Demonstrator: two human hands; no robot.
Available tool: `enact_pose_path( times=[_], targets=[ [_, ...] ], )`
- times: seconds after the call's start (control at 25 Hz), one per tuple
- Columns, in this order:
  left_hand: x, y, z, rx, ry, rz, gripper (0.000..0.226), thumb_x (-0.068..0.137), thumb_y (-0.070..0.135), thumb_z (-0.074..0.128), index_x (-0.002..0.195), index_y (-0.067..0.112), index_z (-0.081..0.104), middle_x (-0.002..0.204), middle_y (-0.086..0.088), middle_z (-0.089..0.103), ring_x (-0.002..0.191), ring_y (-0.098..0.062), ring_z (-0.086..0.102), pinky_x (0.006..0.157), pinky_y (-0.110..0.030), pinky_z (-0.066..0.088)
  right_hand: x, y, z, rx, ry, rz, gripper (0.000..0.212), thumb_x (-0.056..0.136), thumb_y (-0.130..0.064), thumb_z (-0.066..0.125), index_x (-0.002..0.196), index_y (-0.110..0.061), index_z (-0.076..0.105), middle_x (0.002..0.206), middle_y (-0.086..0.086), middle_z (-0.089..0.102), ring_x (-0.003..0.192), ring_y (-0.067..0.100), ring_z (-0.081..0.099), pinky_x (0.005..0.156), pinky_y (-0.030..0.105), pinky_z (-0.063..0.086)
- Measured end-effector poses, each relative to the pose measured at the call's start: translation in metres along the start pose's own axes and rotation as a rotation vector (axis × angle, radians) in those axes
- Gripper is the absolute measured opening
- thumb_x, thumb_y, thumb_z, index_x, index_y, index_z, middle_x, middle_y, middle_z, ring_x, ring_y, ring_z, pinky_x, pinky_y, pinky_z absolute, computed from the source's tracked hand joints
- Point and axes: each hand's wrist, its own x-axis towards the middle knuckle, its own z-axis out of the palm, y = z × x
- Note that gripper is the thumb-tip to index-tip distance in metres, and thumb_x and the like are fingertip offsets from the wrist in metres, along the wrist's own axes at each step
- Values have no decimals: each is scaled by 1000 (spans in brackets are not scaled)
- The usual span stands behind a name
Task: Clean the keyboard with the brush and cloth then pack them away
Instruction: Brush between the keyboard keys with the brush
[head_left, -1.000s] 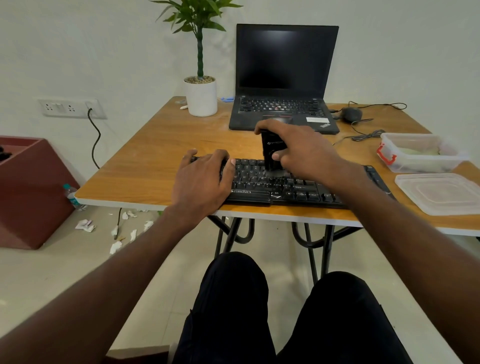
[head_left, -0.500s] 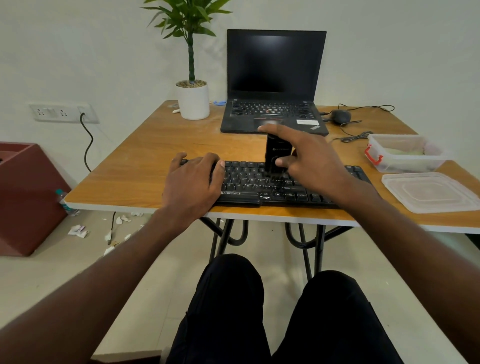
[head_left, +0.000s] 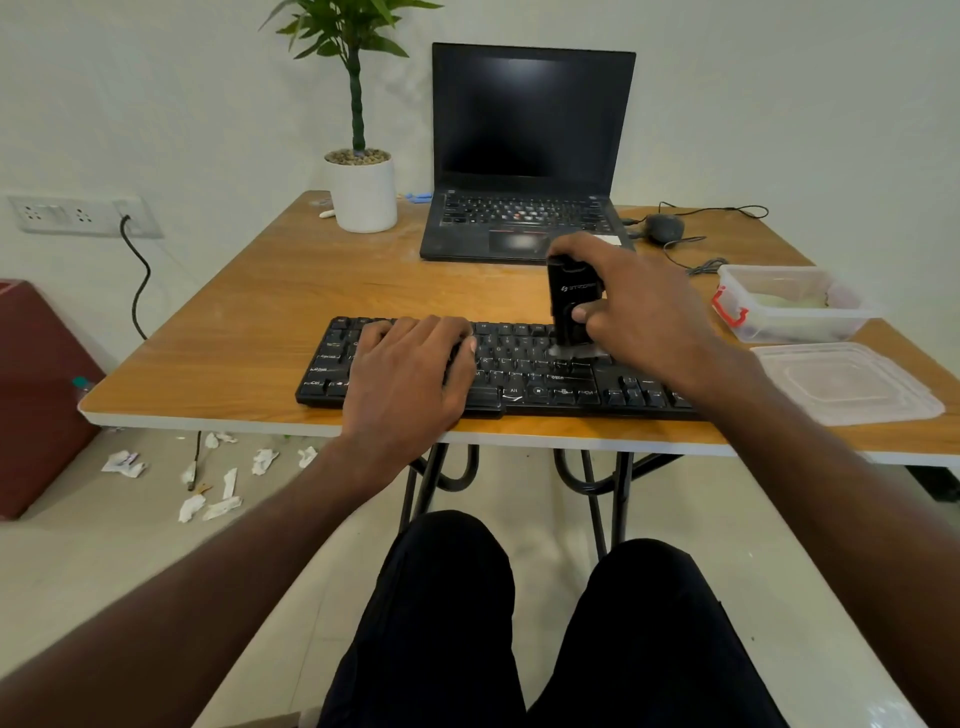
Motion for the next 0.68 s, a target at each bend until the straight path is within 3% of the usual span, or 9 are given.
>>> enact_pose_path(
  times=[0.08, 0.2, 0.36, 0.44, 0.52, 0.6, 0.68],
  targets=[
    [1, 2, 0, 15, -13, -9, 25, 110, 36, 44, 122, 23, 62, 110, 5, 70, 102, -17, 63, 99, -40, 37, 1, 4, -5, 34, 8, -5, 68, 91, -12, 73, 143, -44, 43, 135, 4, 65, 123, 28, 62, 87, 41, 56],
    [0, 2, -1, 18, -24, -16, 26, 110, 37, 44, 123, 23, 61, 112, 4, 70, 104, -18, 63, 98, -41, 36, -1, 7, -8, 204, -136, -23, 68, 91, -11, 75, 143, -44, 47, 138, -1, 63, 127, 23, 59, 88, 36, 53],
    [1, 3, -1, 26, -27, -16, 26, 110, 37, 43, 122, 22, 61, 111, 3, 70, 103, -19, 62, 96, -42, 37, 0, 14, -12, 0, -57, 10, 66, 91, -13, 74, 142, -44, 45, 136, 3, 64, 122, 27, 61, 82, 41, 56],
    [1, 4, -1, 31, -28, -18, 27, 110, 38, 42, 122, 22, 61, 112, 3, 70, 103, -19, 62, 96, -41, 36, -2, 12, -10, 160, -55, -29, 65, 91, -10, 75, 141, -41, 46, 136, 1, 63, 121, 22, 60, 80, 35, 54],
    [1, 4, -2, 30, -26, -18, 27, 109, 38, 42, 121, 22, 61, 112, 2, 70, 103, -19, 62, 96, -41, 36, -1, 10, -13, 224, -169, -51, 67, 91, -9, 74, 142, -42, 45, 138, -1, 62, 126, 21, 58, 88, 37, 55],
    [0, 4, -2, 38, -24, -18, 27, 109, 38, 42, 121, 22, 61, 111, 3, 69, 102, -19, 61, 95, -41, 35, 0, 12, -20, 98, -264, -56, 68, 92, -11, 73, 143, -45, 44, 137, -1, 61, 125, 23, 58, 87, 38, 55],
    [1, 4, -2, 43, -24, -20, 27, 109, 38, 41, 120, 22, 61, 110, 3, 69, 101, -19, 61, 94, -41, 35, -1, 12, -21, 9, -223, -38, 66, 92, -12, 73, 142, -44, 43, 136, 2, 62, 121, 26, 61, 81, 38, 56]
  ],
)
